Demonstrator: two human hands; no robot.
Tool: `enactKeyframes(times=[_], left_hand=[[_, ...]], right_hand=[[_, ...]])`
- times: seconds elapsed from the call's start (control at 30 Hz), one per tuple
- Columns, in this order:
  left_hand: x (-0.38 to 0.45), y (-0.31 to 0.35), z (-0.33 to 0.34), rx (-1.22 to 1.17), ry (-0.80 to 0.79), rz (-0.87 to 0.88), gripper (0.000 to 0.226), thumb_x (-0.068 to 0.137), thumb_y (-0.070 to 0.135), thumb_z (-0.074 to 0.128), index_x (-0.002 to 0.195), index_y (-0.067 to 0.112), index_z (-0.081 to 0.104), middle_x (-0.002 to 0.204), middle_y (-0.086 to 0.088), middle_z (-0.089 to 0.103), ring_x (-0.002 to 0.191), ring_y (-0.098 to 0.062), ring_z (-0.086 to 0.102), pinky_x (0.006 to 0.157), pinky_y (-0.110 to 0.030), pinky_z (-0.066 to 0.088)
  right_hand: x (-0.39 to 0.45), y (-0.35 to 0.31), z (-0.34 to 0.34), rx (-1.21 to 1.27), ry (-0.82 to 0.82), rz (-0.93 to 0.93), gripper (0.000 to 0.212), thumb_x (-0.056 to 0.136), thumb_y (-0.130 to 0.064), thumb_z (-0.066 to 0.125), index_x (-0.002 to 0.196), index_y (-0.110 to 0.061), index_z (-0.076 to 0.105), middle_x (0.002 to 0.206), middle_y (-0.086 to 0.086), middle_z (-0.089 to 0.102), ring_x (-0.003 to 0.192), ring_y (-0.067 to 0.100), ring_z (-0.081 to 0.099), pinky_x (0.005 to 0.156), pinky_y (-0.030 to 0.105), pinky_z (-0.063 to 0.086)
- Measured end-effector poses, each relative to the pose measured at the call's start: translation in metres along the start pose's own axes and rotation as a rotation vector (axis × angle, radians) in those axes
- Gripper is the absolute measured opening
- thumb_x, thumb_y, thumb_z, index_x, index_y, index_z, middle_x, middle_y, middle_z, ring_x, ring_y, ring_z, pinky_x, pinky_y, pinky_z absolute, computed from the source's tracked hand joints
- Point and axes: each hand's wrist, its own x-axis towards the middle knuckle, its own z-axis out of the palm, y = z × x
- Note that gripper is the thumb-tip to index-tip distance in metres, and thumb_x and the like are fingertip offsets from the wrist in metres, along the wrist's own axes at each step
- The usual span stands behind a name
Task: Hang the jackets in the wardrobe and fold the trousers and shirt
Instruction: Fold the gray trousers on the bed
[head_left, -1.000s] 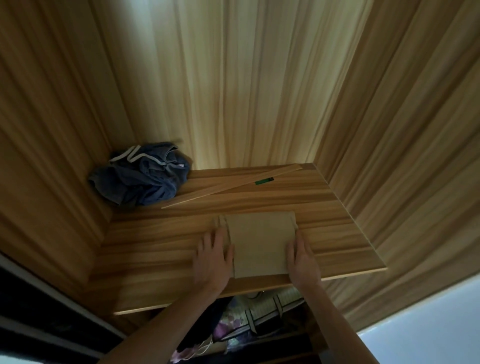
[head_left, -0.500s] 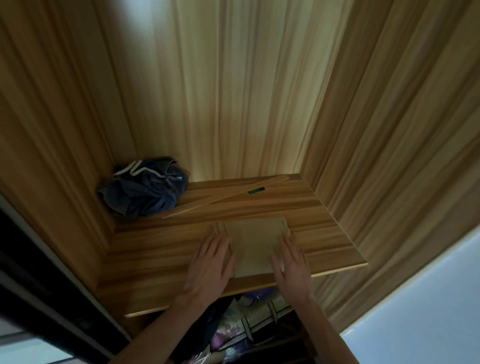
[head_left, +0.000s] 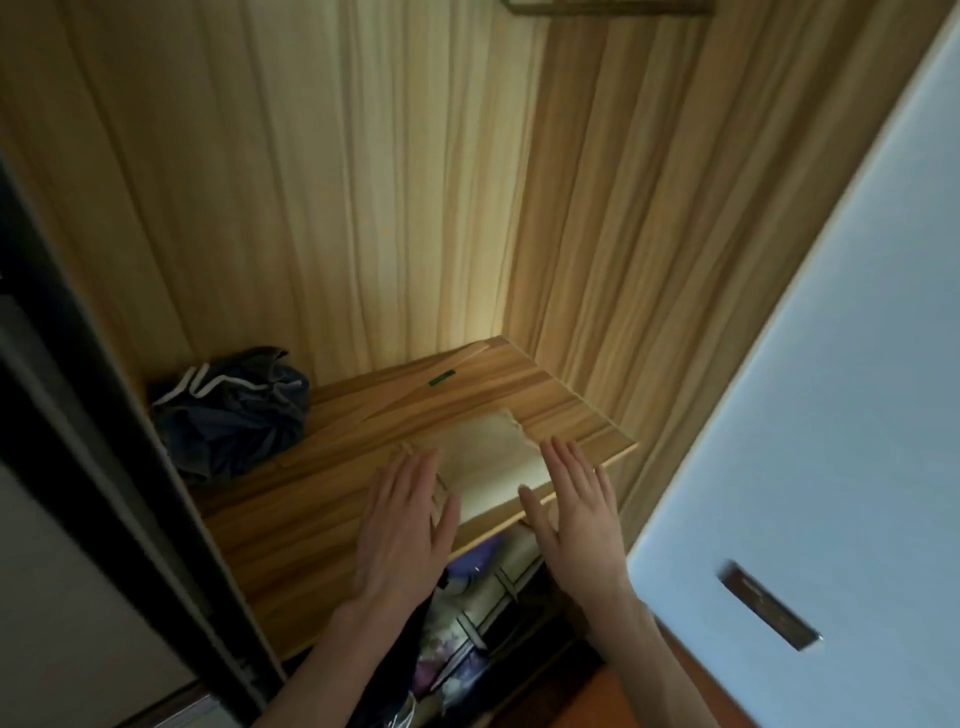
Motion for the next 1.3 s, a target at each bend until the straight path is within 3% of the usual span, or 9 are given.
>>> enactKeyframes(times=[0.13, 0.3, 0.47, 0.6, 0.7, 0.9, 1.3], left_hand=[[-0.013, 0.019, -0.01, -0.09, -0.021, 0.142, 0.065, 0.108, 0.06, 0.019, 0.16, 0.023, 0.032, 0.164, -0.002, 0.04, 0.153, -0.02, 0.03, 0.127, -0.04, 0.02], [-0.042, 0.042, -0.022, -0.162, -0.027, 0.347, 0.055, 0.108, 0.046, 0.039, 0.155, 0.017, 0.041, 0.16, -0.006, 0.047, 0.151, -0.025, 0.037, 0.122, -0.051, 0.035], [-0.069, 0.087, -0.028, -0.195, -0.11, 0.479, 0.06, 0.107, 0.045, 0.038, 0.156, 0.012, 0.043, 0.161, -0.008, 0.047, 0.152, -0.028, 0.037, 0.123, -0.053, 0.032], [-0.103, 0.125, -0.026, -0.26, -0.147, 0.596, 0.059, 0.107, 0.044, 0.04, 0.155, 0.01, 0.044, 0.16, -0.009, 0.047, 0.151, -0.027, 0.04, 0.126, -0.05, 0.029], [-0.139, 0.164, -0.021, -0.333, -0.167, 0.7, 0.055, 0.105, 0.04, 0.046, 0.15, 0.009, 0.051, 0.156, -0.012, 0.052, 0.147, -0.03, 0.045, 0.12, -0.055, 0.037], [-0.248, 0.244, -0.025, -0.43, -0.285, 0.901, 0.055, 0.106, 0.044, 0.04, 0.15, 0.012, 0.051, 0.157, -0.01, 0.052, 0.149, -0.029, 0.044, 0.121, -0.055, 0.036], [-0.518, 0.338, -0.086, -0.659, -0.58, 1.271, 0.057, 0.109, 0.047, 0.038, 0.157, 0.016, 0.045, 0.162, -0.004, 0.045, 0.154, -0.021, 0.034, 0.124, -0.052, 0.032]], right_hand=[[-0.036, -0.007, -0.031, -0.095, 0.038, 0.066, 0.065, 0.109, -0.057, 0.036, 0.158, -0.016, 0.043, 0.163, -0.001, 0.043, 0.158, 0.016, 0.026, 0.129, 0.043, 0.019], [-0.095, -0.017, -0.076, -0.162, 0.1, 0.219, 0.063, 0.109, -0.057, 0.037, 0.161, -0.022, 0.039, 0.167, -0.004, 0.037, 0.16, 0.01, 0.017, 0.131, 0.044, 0.016], [-0.162, -0.029, -0.13, -0.28, 0.161, 0.377, 0.061, 0.109, -0.052, 0.042, 0.162, -0.022, 0.037, 0.168, -0.004, 0.035, 0.16, 0.008, 0.012, 0.131, 0.035, 0.006], [-0.225, -0.04, -0.181, -0.367, 0.204, 0.498, 0.06, 0.108, -0.051, 0.044, 0.161, -0.025, 0.036, 0.167, -0.005, 0.035, 0.16, 0.009, 0.014, 0.131, 0.038, 0.009], [-0.287, -0.05, -0.225, -0.468, 0.251, 0.621, 0.062, 0.107, -0.051, 0.046, 0.16, -0.019, 0.041, 0.166, -0.003, 0.037, 0.16, 0.013, 0.018, 0.131, 0.04, 0.011], [-0.423, -0.096, -0.299, -0.633, 0.303, 0.849, 0.059, 0.106, -0.047, 0.05, 0.156, -0.016, 0.047, 0.164, 0.001, 0.042, 0.159, 0.018, 0.023, 0.129, 0.048, 0.02], [-0.673, -0.249, -0.392, -0.836, 0.525, 1.337, 0.062, 0.106, -0.053, 0.04, 0.157, -0.018, 0.046, 0.165, -0.002, 0.039, 0.159, 0.014, 0.022, 0.13, 0.044, 0.017]])
